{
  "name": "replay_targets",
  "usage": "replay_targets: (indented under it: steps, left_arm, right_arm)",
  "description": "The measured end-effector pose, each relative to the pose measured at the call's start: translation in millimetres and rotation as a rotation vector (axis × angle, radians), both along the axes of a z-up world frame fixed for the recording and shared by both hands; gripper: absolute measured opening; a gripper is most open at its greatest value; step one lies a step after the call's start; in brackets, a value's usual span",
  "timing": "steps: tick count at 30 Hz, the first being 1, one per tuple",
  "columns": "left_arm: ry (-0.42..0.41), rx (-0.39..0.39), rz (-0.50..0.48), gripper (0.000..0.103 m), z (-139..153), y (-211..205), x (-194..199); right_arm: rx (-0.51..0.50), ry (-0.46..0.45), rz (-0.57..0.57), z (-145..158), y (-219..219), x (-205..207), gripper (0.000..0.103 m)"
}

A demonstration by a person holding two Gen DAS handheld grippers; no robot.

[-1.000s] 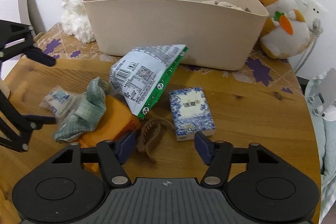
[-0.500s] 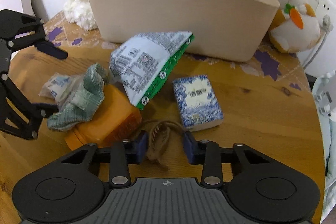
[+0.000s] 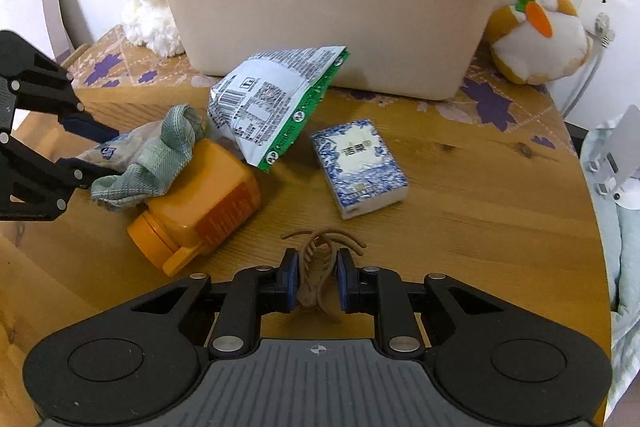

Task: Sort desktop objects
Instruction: 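Grasp the clear wrapped stick snack with the left tool while the right tool grips the brown claw clip, then carry the stick snack with the left tool while the right tool carries the claw clip to the basket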

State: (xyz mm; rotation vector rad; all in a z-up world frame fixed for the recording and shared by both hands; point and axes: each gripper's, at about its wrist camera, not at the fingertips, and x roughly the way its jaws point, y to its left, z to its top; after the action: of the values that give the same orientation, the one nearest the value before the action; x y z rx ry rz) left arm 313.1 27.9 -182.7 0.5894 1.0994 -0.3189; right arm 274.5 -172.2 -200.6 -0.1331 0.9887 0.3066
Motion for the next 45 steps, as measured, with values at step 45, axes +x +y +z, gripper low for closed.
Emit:
replay_targets:
  steps: [45]
  left_arm:
    - [-0.311, -0.117, 0.147, 0.026, 118.0, 14.1, 33.7]
  right_arm:
    - [-0.077, -0.358, 0.003, 133.0, -63.9, 45.4, 0.018]
